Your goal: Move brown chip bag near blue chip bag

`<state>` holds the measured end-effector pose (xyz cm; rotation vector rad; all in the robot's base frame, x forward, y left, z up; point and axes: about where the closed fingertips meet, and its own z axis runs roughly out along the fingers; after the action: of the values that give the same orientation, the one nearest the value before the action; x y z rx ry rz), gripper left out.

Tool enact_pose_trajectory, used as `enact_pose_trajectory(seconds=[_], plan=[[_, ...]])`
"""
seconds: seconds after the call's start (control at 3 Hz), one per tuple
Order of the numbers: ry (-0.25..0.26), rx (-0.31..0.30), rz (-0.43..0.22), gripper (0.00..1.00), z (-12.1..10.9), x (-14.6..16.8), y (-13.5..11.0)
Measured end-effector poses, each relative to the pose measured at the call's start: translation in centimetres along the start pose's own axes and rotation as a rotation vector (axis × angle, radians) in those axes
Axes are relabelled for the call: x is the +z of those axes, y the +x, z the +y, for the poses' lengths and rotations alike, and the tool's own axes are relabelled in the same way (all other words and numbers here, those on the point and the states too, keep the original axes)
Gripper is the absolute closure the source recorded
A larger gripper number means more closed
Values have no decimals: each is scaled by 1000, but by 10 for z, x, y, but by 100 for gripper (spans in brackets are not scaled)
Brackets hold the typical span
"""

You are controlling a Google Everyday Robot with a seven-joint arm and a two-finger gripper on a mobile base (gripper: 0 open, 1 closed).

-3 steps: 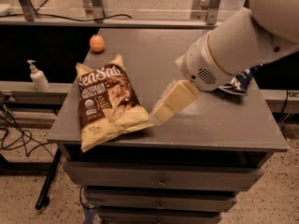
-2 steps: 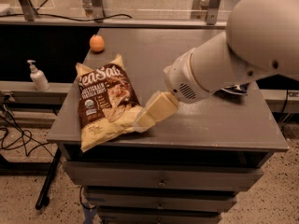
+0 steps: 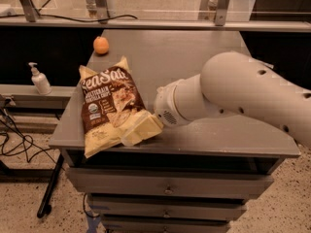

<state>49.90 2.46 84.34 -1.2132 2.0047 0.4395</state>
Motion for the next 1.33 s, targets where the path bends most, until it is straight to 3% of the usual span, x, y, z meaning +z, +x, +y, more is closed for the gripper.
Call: enact_pose_trajectory(seconds=[0.67, 1.33], plan=[[12, 64, 3, 42, -8, 24, 4], [59, 90, 31, 89, -31, 4, 16]])
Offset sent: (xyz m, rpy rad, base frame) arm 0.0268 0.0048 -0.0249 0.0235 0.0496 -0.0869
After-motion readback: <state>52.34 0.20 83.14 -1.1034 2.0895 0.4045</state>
